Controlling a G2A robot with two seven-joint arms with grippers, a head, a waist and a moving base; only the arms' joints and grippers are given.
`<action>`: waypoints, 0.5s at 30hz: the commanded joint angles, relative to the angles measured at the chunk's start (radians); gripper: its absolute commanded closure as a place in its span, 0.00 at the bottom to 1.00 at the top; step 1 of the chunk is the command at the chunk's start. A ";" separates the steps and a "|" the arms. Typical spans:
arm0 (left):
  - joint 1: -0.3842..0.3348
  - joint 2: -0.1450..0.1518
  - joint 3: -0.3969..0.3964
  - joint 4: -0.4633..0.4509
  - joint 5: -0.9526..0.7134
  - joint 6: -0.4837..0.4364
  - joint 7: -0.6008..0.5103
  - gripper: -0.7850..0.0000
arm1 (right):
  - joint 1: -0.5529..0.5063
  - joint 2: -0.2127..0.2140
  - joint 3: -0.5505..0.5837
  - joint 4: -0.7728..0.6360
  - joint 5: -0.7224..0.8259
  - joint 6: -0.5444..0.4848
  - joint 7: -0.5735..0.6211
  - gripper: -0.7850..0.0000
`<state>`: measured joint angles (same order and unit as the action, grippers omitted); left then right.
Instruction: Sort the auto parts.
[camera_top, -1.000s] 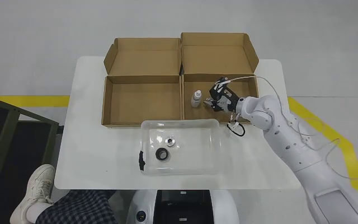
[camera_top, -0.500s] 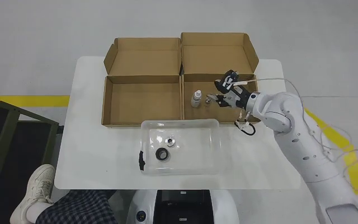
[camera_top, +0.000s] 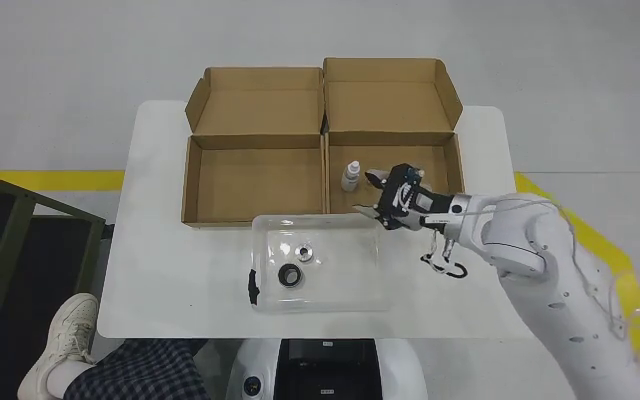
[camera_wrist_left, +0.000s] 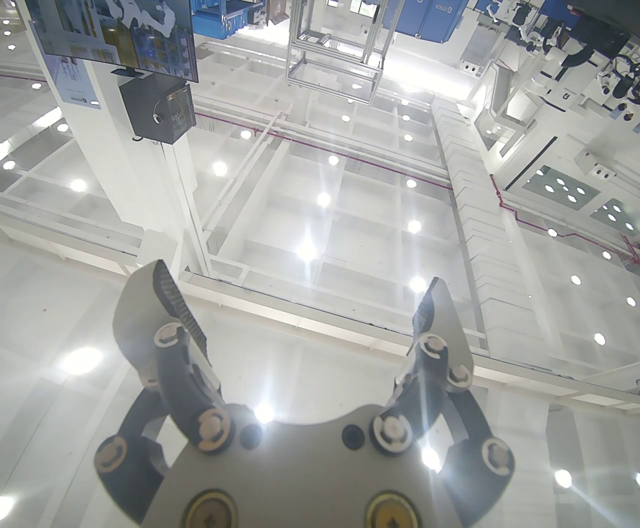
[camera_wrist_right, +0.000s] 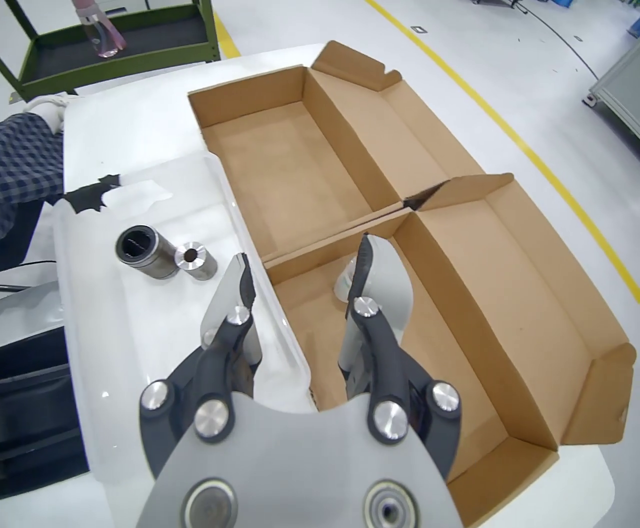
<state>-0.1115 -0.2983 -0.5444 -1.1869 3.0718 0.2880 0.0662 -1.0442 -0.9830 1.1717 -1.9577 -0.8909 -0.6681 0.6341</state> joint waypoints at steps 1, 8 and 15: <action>0.000 0.000 0.000 0.000 0.000 0.000 0.000 0.00 | -0.008 -0.001 -0.017 -0.017 -0.002 -0.017 -0.004 0.53; 0.000 0.000 0.000 0.000 0.000 0.000 0.000 0.00 | 0.006 -0.015 -0.145 -0.027 -0.032 -0.070 -0.001 0.53; 0.000 0.000 0.000 0.000 0.000 0.000 0.000 0.00 | 0.059 -0.042 -0.273 0.031 -0.070 -0.071 -0.010 0.53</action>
<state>-0.1115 -0.2983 -0.5444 -1.1869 3.0718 0.2880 0.0662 -0.9934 -1.0215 0.9134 -1.9389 -0.9560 -0.7421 0.6267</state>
